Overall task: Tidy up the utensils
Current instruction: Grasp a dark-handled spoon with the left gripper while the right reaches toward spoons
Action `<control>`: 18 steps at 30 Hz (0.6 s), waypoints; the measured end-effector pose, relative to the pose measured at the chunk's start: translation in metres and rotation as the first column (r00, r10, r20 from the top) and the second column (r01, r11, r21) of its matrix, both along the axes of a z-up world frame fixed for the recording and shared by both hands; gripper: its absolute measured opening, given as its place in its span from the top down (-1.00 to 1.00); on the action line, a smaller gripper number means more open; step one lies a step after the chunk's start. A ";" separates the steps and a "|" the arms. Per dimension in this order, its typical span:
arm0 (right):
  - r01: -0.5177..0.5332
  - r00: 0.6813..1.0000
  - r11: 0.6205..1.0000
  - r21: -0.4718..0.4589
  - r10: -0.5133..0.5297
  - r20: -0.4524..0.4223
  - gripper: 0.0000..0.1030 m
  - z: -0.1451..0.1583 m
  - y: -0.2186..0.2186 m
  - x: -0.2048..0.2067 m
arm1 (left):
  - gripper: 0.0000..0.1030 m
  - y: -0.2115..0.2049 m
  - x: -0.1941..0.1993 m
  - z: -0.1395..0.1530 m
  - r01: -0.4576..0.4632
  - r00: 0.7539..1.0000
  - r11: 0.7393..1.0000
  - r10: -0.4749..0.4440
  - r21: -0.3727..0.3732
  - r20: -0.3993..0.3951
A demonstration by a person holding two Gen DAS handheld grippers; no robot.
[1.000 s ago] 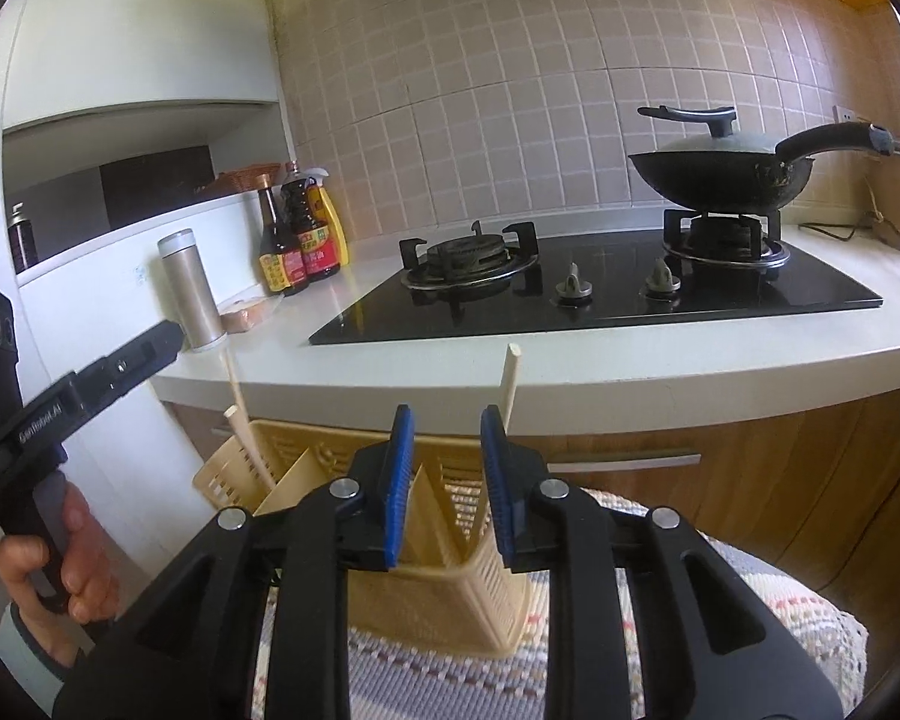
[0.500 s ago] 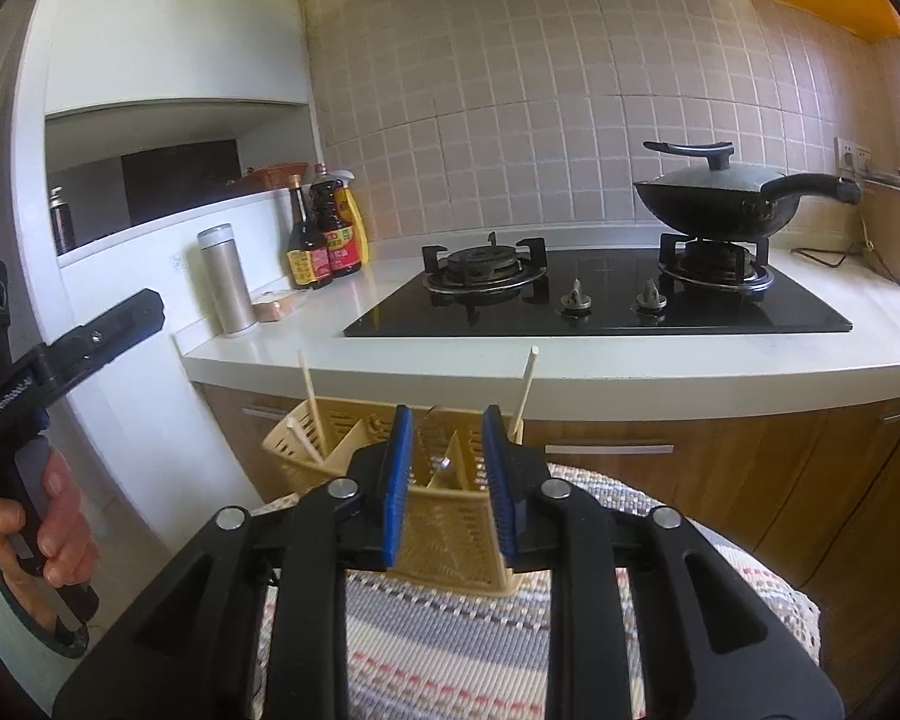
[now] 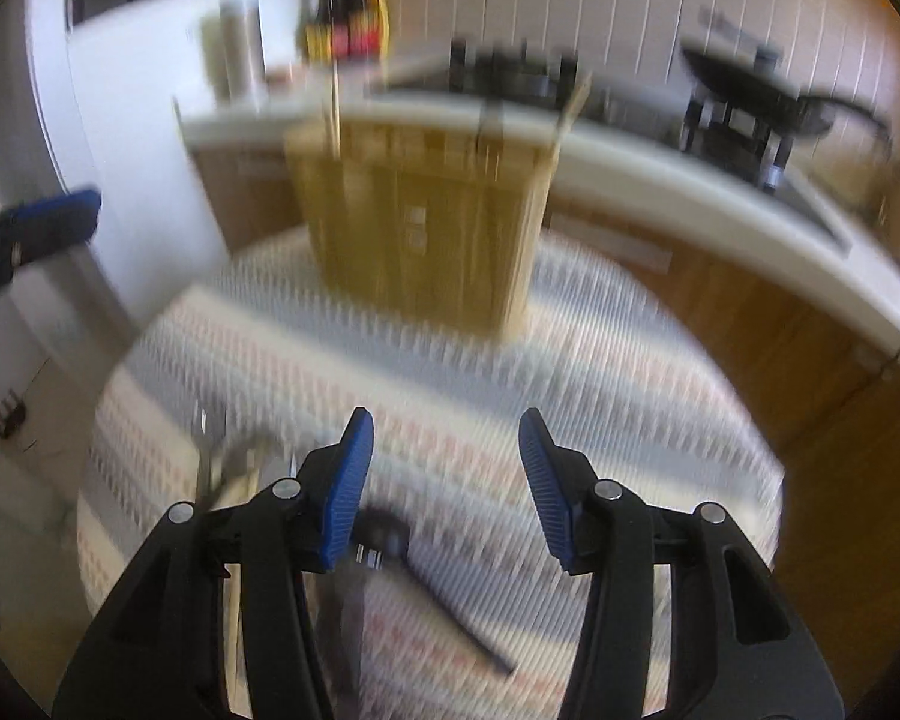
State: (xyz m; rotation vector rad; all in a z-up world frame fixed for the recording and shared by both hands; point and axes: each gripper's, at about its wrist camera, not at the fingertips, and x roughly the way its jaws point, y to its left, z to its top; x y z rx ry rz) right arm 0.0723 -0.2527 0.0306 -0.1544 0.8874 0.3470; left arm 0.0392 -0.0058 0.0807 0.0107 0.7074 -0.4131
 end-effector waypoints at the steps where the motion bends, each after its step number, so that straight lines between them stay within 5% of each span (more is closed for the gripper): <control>1: -0.001 0.999 1.000 -0.006 0.001 -0.046 0.09 -0.008 -0.001 0.000 | 0.05 0.002 0.001 -0.009 0.007 0.999 1.000 -0.008 -0.003 -0.037; 9: -0.028 0.943 0.997 0.068 0.049 -0.328 0.29 -0.057 -0.003 -0.004 | 0.16 0.008 0.003 -0.097 0.090 0.928 0.996 -0.080 0.010 -0.363; 18: -0.069 0.886 0.994 0.083 0.099 -0.453 0.40 -0.089 0.026 -0.017 | 0.21 0.001 0.005 -0.126 0.118 0.894 0.992 -0.085 0.050 -0.440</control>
